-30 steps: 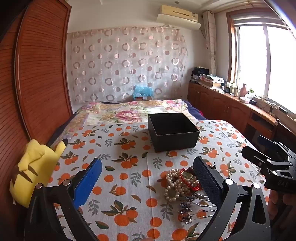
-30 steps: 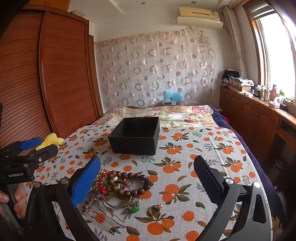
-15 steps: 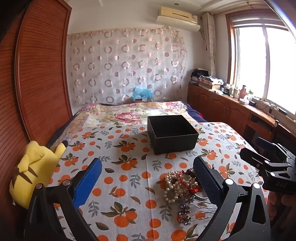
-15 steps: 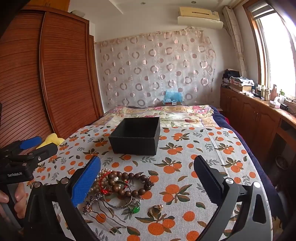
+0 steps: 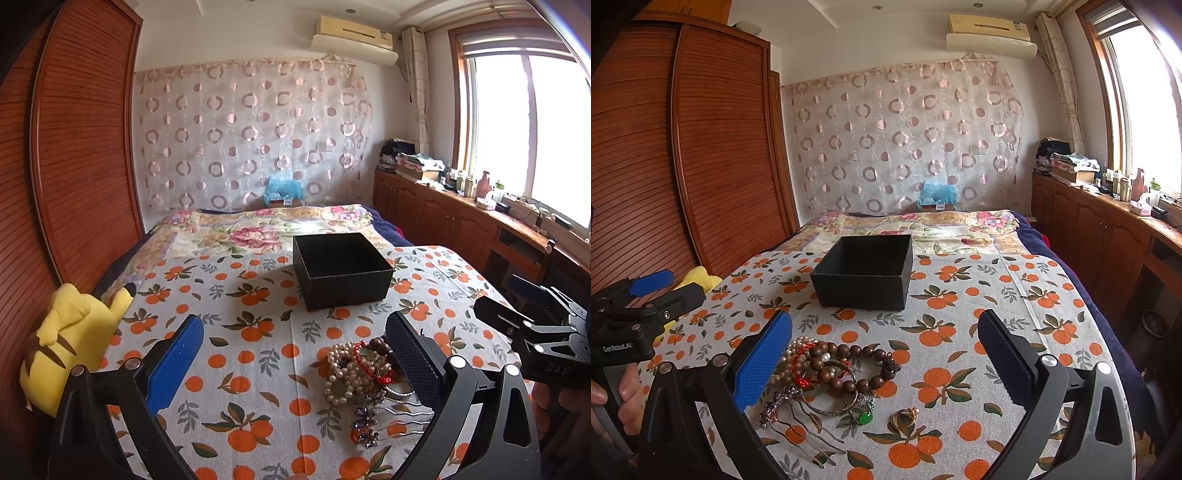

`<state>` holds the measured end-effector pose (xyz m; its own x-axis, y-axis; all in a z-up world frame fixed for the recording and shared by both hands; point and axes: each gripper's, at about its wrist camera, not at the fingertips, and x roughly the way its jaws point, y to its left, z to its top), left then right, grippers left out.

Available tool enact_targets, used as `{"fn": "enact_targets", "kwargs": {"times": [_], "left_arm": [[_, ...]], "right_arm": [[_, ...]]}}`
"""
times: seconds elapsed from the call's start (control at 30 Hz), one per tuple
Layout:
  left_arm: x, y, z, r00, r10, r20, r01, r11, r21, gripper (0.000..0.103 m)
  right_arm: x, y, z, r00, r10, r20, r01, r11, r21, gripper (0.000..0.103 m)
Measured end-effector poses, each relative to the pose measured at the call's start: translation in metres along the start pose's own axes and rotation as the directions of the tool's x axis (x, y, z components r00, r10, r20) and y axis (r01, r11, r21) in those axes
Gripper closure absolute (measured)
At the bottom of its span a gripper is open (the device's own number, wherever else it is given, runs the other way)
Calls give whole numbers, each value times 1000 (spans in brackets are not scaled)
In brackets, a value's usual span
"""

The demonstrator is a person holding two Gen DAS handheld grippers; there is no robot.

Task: Organize jewelry

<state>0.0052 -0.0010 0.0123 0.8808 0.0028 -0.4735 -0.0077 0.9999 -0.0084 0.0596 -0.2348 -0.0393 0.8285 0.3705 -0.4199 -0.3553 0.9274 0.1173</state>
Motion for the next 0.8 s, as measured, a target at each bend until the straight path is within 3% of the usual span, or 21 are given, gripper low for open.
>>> {"fn": "enact_targets", "kwargs": {"times": [0.8], "left_arm": [[-7, 0, -1, 1000, -2, 12, 2, 1000, -1, 8]], "right_arm": [[-1, 1, 0, 1000, 2, 2, -2, 1000, 2, 2]]}}
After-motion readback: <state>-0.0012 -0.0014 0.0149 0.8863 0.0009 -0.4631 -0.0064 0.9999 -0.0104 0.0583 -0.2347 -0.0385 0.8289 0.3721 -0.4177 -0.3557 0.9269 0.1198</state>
